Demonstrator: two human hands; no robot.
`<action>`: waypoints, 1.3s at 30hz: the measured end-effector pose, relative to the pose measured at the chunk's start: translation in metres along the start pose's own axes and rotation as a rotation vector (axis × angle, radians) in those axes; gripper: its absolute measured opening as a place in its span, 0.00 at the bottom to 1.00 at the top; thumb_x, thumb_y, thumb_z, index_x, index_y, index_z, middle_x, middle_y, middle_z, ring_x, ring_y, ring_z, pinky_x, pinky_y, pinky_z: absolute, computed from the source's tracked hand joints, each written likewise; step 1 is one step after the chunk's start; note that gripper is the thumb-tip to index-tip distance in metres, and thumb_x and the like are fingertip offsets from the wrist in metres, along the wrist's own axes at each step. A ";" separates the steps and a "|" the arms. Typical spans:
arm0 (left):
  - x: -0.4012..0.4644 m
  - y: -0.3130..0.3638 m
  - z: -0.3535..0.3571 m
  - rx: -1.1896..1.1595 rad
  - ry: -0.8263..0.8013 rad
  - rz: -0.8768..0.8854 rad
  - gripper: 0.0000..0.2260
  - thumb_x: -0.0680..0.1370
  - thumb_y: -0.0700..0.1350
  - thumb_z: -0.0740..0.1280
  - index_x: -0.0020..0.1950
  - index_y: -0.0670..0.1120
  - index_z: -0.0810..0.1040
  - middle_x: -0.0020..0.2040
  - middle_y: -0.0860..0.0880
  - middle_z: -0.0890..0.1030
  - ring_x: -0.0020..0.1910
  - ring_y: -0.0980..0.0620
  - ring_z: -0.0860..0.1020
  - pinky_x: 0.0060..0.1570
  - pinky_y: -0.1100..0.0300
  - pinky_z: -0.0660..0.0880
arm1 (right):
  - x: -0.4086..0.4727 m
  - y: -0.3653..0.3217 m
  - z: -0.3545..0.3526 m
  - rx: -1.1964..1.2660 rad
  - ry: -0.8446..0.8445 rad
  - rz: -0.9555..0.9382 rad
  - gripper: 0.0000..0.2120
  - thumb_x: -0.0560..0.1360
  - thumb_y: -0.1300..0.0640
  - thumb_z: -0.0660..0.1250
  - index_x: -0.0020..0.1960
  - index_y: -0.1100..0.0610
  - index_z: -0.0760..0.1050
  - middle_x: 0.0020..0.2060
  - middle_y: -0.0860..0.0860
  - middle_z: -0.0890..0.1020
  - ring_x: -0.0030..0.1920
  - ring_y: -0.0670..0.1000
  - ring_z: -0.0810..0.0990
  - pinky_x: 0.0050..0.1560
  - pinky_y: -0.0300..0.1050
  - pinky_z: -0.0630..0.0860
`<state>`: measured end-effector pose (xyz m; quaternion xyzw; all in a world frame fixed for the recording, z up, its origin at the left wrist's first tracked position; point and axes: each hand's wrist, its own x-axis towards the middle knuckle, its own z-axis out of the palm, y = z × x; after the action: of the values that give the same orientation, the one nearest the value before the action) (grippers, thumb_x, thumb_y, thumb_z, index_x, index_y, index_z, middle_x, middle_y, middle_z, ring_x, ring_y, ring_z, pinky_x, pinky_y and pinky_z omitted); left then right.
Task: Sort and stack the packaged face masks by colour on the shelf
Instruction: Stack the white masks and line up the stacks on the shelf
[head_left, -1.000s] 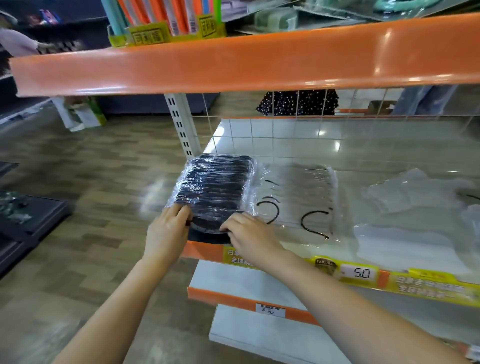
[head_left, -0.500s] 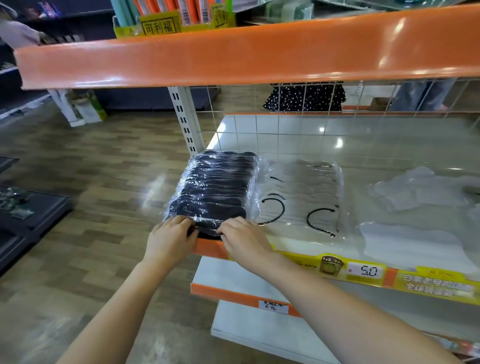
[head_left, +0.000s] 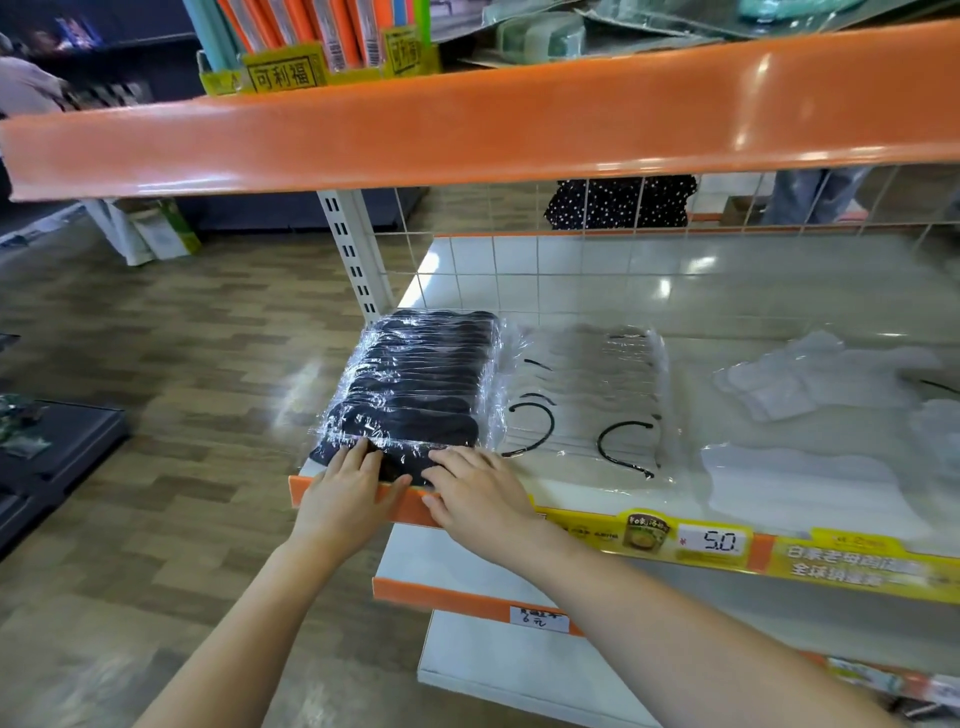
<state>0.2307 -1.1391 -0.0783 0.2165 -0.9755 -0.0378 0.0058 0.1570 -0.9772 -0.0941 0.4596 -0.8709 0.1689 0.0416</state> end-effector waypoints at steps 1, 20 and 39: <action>0.000 0.001 0.000 0.013 0.035 -0.004 0.22 0.80 0.58 0.59 0.67 0.45 0.72 0.72 0.45 0.69 0.70 0.45 0.66 0.62 0.50 0.67 | 0.000 0.001 -0.002 0.016 0.015 -0.011 0.22 0.75 0.47 0.52 0.53 0.53 0.81 0.58 0.49 0.81 0.59 0.51 0.77 0.60 0.48 0.72; 0.022 0.192 -0.005 -0.089 0.322 0.280 0.14 0.70 0.49 0.55 0.37 0.45 0.78 0.35 0.45 0.79 0.33 0.41 0.79 0.29 0.53 0.74 | -0.053 0.118 -0.071 -0.081 0.240 0.269 0.15 0.67 0.50 0.57 0.42 0.54 0.80 0.41 0.48 0.81 0.43 0.53 0.81 0.42 0.44 0.77; 0.015 0.401 0.008 -0.102 0.095 0.553 0.12 0.79 0.47 0.60 0.61 0.49 0.76 0.60 0.51 0.76 0.59 0.48 0.75 0.51 0.55 0.71 | -0.180 0.280 -0.139 -0.149 0.296 0.581 0.16 0.68 0.50 0.57 0.47 0.53 0.80 0.43 0.48 0.81 0.43 0.52 0.81 0.41 0.46 0.77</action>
<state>0.0481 -0.7829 -0.0555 -0.0571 -0.9930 -0.0736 0.0725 0.0207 -0.6441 -0.0758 0.1582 -0.9600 0.1745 0.1511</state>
